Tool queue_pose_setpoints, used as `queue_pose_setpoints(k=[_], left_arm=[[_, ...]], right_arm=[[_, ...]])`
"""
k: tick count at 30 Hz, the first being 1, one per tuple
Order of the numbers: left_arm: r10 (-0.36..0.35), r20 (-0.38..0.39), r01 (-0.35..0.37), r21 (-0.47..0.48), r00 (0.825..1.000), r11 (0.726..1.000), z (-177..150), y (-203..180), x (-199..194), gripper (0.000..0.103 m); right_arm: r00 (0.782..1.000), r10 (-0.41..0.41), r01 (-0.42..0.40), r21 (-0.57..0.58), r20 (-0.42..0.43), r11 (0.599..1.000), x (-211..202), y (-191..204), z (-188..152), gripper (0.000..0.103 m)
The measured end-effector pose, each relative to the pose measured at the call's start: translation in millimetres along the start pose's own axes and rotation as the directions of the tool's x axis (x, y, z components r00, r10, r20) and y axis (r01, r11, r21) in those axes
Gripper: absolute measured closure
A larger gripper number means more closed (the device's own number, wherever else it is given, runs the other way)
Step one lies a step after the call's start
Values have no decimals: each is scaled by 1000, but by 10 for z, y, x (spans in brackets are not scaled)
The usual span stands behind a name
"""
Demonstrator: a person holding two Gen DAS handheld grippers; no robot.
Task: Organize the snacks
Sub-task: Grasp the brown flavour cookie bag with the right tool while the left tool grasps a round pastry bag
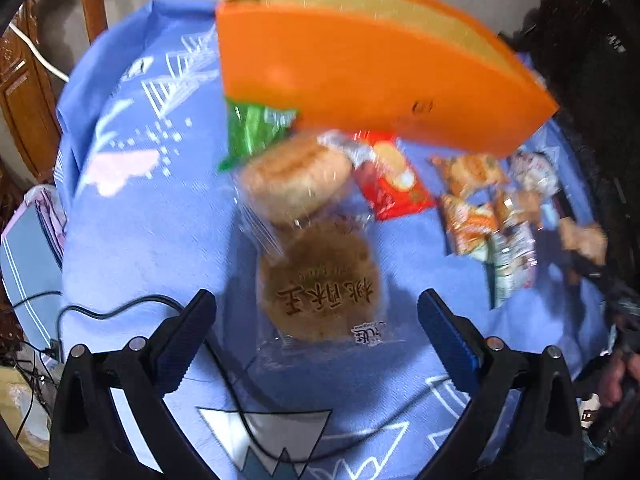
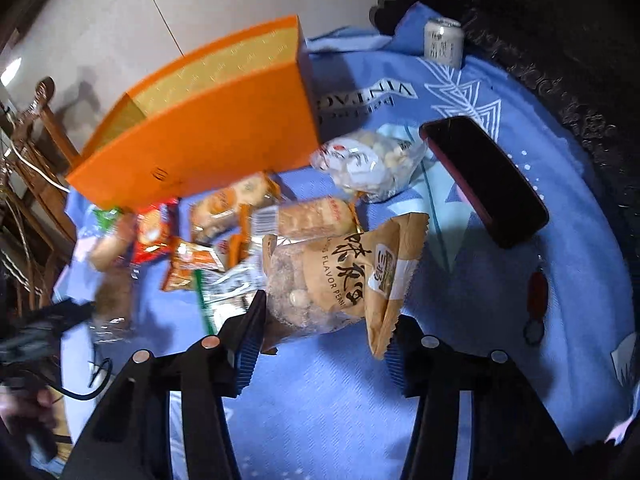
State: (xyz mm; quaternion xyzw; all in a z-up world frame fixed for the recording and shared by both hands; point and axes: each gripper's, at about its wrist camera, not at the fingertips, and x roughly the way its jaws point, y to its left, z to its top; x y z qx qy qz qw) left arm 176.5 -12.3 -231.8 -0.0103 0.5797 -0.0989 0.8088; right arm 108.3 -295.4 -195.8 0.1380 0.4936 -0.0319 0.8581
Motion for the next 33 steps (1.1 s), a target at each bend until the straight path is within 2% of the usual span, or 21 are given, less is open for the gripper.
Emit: queue_pose_setpoints(k=[6,9,10,16,22,25,27,31,32,33], left_arm=[[-7,-58,6,-18,998,1000,-8,-57,338,7],[4,-42,-4,-4,999,1000,-18,-46,355,27],[-8,-40,8,-7,999,1000,-19,-27,351,28],[-32,-30,32,-3,999,999,-84,53,280,31],[-42,11,41,26,999,999,-249,92,-13,33],[-59,34,58,26,998,998,-288,91,-165,44],[-67,48,65,38,997,997,-310,72,-234,55],[-45,10,44,58,999,997,-354,61,-130,55],[-33,3,33,52,999,998,-367,48,-93,51],[-25,-6,25,40,1000,999,-358,56,-59,37]], right_arm=[[999,32,-32,-8,-1,999,-86,144,-29,49],[999,38,-38,-33,-2,999,-84,230,-33,49],[999,39,-39,-39,-1,998,-78,239,-30,49],[999,50,-49,-71,10,996,-119,351,-25,49],[998,66,-64,-87,21,994,-180,410,-36,49],[997,77,-74,-99,27,992,-212,456,-40,49],[996,81,-78,-107,30,991,-223,487,-43,49],[995,93,-89,-121,25,989,-241,531,-65,49],[995,93,-89,-123,27,988,-251,541,-71,49],[995,95,-91,-125,28,988,-263,543,-72,49]])
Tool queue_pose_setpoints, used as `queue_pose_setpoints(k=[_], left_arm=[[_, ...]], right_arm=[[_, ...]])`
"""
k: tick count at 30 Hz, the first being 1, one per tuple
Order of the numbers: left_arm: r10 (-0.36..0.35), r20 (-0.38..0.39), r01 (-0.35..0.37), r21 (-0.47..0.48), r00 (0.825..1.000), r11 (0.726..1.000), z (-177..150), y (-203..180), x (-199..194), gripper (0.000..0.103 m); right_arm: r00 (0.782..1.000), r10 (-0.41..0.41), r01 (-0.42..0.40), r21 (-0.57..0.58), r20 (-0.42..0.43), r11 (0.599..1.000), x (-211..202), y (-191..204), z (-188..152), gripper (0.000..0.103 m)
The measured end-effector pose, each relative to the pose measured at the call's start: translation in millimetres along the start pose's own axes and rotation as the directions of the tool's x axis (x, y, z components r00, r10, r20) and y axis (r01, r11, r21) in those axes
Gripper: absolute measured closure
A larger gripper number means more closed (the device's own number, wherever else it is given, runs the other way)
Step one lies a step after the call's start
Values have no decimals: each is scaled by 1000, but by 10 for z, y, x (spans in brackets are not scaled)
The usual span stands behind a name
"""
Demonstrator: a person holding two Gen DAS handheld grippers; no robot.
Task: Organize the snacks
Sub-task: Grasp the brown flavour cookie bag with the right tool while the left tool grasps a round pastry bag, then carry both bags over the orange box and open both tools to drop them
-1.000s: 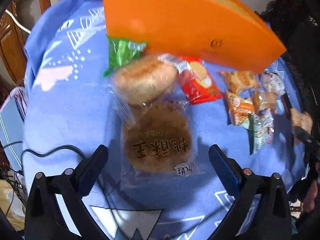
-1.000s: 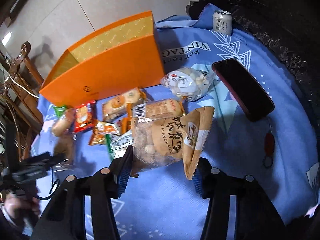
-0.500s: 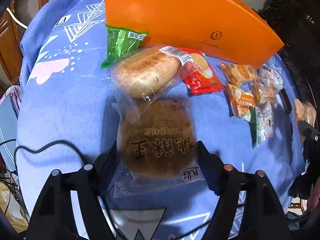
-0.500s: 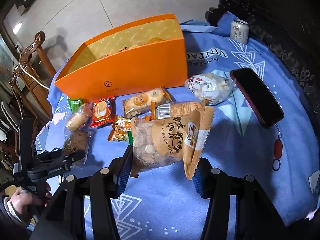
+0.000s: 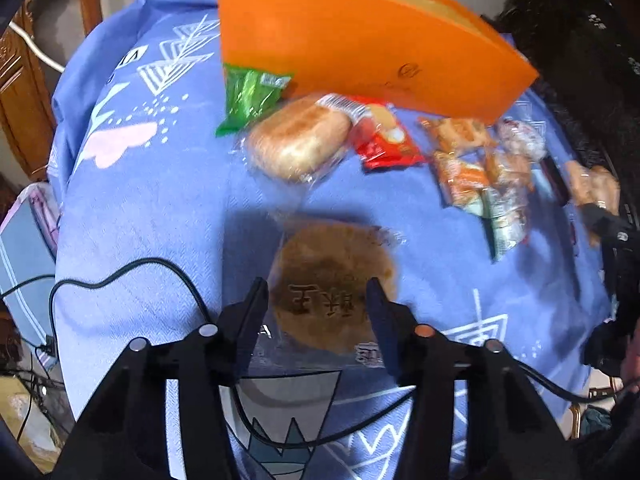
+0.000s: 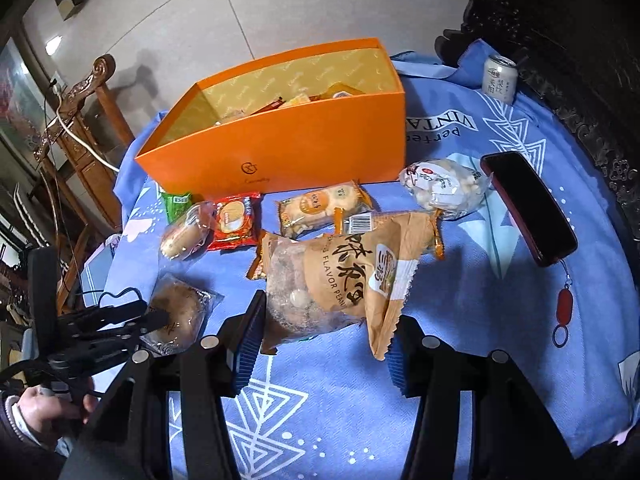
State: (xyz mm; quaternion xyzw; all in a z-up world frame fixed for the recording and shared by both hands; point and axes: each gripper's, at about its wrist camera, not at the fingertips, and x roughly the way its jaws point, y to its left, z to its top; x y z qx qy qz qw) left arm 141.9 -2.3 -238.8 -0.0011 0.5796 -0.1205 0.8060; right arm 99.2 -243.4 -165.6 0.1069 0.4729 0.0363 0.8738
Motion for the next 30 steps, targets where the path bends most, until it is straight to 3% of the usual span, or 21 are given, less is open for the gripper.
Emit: queue_pose_setpoints(k=[3,6,10,15,21,30], left_arm=[[10,-21,-10,-37,1000,999,30,16,85,17],[9,-78,-11,-20,997,1000,52,-47,206,15],[50,-66,-43,97,997,994,18,-216,316,25],[24,-40,-21,68,999,997,32,-168,255,31],[-19,57,17,37,998,999,73,-67,-109,31],[-46,197,45,9,979,999,255,39,-703,31]], right_arm=[[1000,0,0,3,1,1000,-22,-3,-2,49],[1000,-3,3,10,4,1000,-33,-16,-3,49],[1000,-6,6,10,7,1000,-46,-16,-7,49],[1000,-11,11,22,12,1000,-67,-49,-5,49],[1000,-11,10,20,18,1000,-75,-37,15,49],[999,12,-12,-5,36,1000,-145,49,112,49]])
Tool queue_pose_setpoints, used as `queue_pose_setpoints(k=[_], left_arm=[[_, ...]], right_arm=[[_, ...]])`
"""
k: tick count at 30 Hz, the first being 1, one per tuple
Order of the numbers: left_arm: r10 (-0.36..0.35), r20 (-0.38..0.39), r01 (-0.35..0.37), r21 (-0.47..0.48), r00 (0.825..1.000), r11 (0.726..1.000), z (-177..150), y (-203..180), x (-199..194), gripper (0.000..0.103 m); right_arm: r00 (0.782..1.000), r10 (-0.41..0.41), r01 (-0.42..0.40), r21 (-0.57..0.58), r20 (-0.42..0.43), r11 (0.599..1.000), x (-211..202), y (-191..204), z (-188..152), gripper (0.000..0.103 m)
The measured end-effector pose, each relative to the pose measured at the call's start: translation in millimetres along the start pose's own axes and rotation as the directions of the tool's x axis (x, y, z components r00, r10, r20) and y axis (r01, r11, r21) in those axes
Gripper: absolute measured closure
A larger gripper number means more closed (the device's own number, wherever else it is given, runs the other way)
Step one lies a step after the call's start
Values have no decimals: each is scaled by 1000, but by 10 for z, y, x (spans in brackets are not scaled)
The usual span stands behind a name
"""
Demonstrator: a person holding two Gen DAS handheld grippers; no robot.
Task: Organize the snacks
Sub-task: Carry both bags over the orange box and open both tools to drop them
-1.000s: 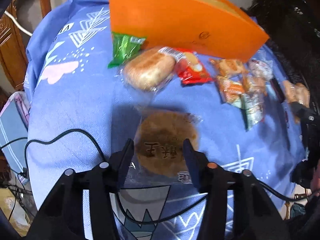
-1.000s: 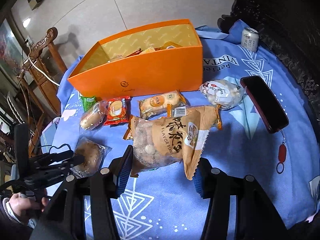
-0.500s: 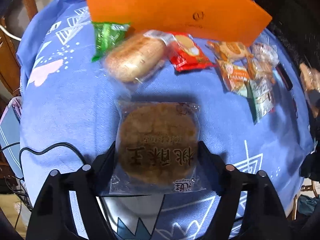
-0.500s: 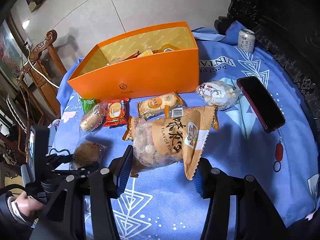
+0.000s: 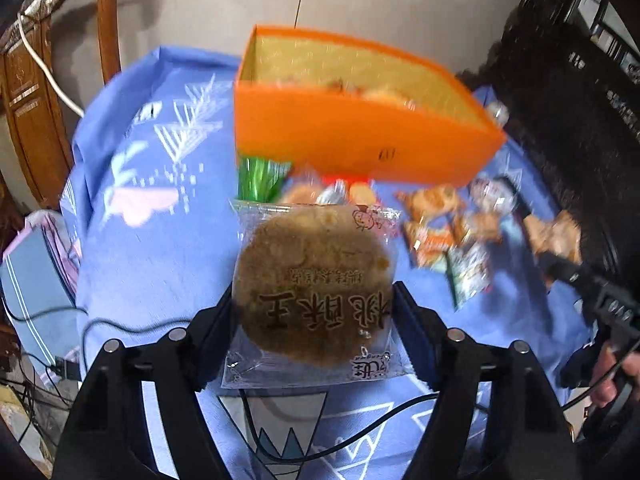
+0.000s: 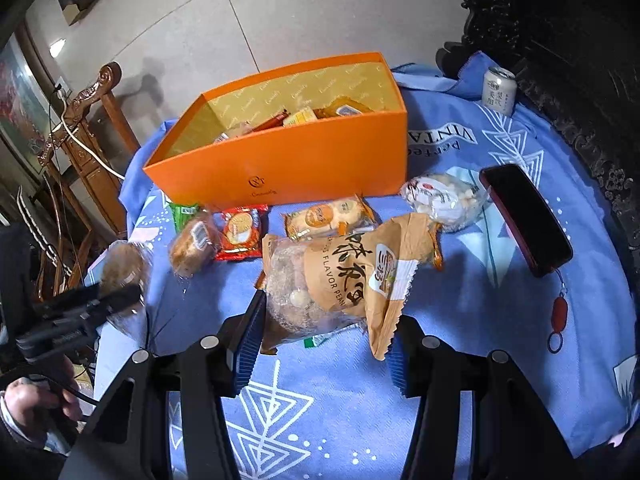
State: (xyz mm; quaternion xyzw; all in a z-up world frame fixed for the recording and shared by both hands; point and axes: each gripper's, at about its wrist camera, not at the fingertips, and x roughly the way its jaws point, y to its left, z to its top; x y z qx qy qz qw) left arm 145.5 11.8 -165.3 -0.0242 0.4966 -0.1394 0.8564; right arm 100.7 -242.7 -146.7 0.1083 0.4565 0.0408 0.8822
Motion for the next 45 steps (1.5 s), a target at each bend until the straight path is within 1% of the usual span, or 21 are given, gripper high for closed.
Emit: queue_pose_setpoints(k=[3,5,8,11,15,20,22,23,24,25,26,27,28,30,33,36,37,40,42,45], left_arm=[[-16,67,14,19,998,1000,223,-54,-220,31],[-27,107,23,30,994,999,394,-90,-327,31],[-45,172,37,46,984,998,723,-165,-469,31],[-55,220,43,58,974,997,1031,-222,-540,31],[-68,266,53,66,961,996,1437,-282,-570,31],[-58,314,26,104,948,994,1943,-395,-468,31],[-48,324,9,122,945,993,2129,-429,-369,30],[-47,326,6,125,944,992,2222,-438,-317,21],[-30,323,-8,117,946,993,2279,-437,-286,5],[14,325,-44,86,945,995,2357,-426,-284,4],[22,337,-45,63,941,997,2402,-400,-320,4],[6,349,-27,56,937,998,2413,-366,-353,4],[-11,368,-8,50,930,999,2397,-335,-405,4],[-8,380,-9,43,925,999,2326,-290,-449,4],[10,346,-23,33,938,999,2159,-221,-408,4],[28,295,-34,14,955,999,1904,-145,-331,4],[27,274,-29,3,961,1000,1790,-122,-299,4],[24,227,-23,-5,974,1000,1485,-81,-220,4],[26,191,-26,-1,981,1000,1275,-62,-167,4],[20,141,-19,-7,990,1000,998,-54,-120,4]], right_arm=[[999,17,-16,-18,35,1000,-90,61,153,49],[997,32,-30,-34,74,999,-166,107,314,49],[990,58,-51,-51,130,997,-267,166,593,49],[981,72,-59,-76,182,995,-322,228,900,49],[969,78,-55,-103,234,993,-307,297,1293,49],[960,75,-39,-134,270,990,-144,350,1762,49],[959,70,-31,-146,275,989,-40,374,1922,45],[964,57,-19,-146,258,989,47,367,2014,41],[968,38,-4,-139,249,990,88,363,2080,26],[966,30,4,-130,257,992,80,358,2102,23],[959,38,-3,-125,279,992,36,351,2107,21],[955,47,-10,-129,292,992,-2,351,2089,19],[953,46,-6,-133,300,991,-33,349,2057,17],[954,32,11,-140,298,990,-54,331,1964,14],[967,24,11,-133,253,991,-26,246,1751,14],[979,9,15,-118,204,993,4,143,1459,14],[984,9,11,-110,180,994,23,109,1342,14],[993,-9,20,-96,115,995,102,45,1031,14],[997,-33,39,-95,63,995,166,1,754,14],[999,-51,51,-89,7,995,224,-44,434,14]])
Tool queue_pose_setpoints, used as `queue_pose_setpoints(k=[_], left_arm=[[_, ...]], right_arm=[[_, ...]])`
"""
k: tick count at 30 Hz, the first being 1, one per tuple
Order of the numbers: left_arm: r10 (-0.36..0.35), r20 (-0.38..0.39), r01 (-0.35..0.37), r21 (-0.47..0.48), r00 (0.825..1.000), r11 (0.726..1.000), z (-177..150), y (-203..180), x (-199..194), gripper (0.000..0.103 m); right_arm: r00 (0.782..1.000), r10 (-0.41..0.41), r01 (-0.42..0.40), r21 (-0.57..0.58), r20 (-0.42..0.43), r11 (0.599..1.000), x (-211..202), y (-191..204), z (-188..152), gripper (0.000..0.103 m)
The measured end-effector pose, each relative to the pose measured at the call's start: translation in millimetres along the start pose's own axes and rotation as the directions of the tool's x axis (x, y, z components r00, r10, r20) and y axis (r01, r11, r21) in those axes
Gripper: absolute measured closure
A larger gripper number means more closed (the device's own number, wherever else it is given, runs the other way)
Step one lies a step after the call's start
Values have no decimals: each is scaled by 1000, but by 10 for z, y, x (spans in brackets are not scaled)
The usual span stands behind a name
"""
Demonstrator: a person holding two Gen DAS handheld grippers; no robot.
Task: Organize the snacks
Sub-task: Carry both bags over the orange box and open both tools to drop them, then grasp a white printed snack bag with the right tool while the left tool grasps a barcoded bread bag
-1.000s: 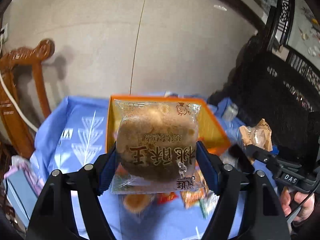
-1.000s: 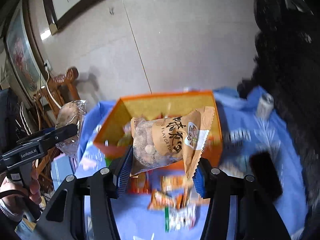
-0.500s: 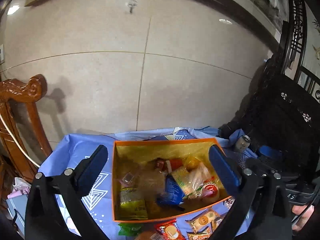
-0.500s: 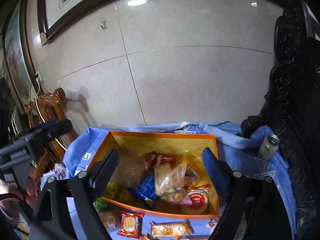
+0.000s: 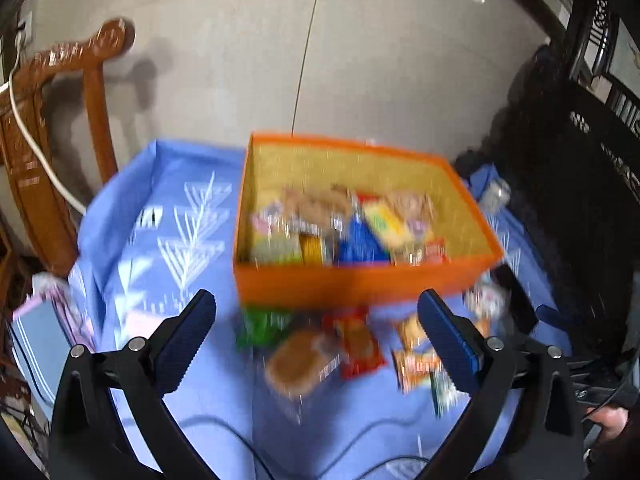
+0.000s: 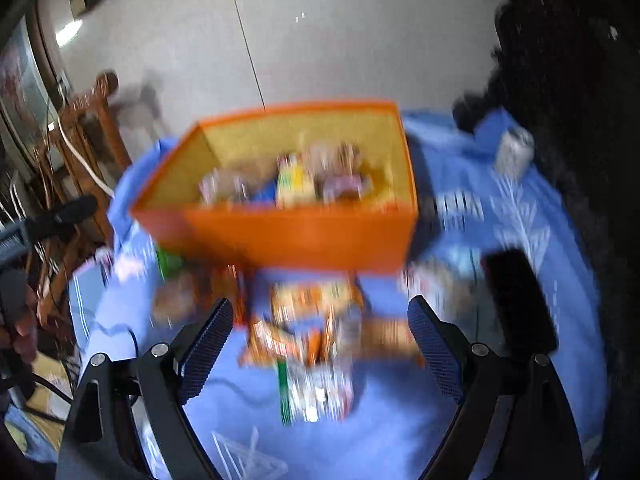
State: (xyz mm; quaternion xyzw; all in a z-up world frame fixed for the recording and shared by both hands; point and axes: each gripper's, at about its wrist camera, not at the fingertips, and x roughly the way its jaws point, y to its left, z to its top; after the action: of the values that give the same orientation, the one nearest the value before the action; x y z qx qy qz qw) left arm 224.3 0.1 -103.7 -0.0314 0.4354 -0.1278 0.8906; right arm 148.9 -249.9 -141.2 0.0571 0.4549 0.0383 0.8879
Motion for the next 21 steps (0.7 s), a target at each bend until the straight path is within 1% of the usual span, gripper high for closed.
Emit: queue_pose_setpoints(k=[2,6,10,13,14,17,21], left_arm=[[-9,-19,9,-14,1000,1000,-169,10,-31,4],[-9,-45,8,-18,999,1000,-353,-16,-93,4],[-3,-67,2,-8,998,1000,-508,-49,-170,4],[-1,-75,-1,-22,997,1000,-582,-19,-232,4],[0,-80,-3,-30,997,1000,-603,-3,-244,4],[10,-95,-15,-51,995,999,-653,51,-264,4],[17,-93,-24,-66,995,998,-681,98,-319,4]], right_arm=[[1000,0,1,16,-27,1000,25,-8,-171,14],[997,-7,10,30,-72,1000,96,0,-407,14],[996,-14,16,20,-91,1000,137,36,-499,14],[995,-6,7,11,-104,1000,194,50,-518,13],[994,0,1,8,-114,1000,246,59,-531,11],[989,4,-4,-2,-148,1000,443,76,-548,11],[982,-23,15,-47,-189,999,711,129,-566,11]])
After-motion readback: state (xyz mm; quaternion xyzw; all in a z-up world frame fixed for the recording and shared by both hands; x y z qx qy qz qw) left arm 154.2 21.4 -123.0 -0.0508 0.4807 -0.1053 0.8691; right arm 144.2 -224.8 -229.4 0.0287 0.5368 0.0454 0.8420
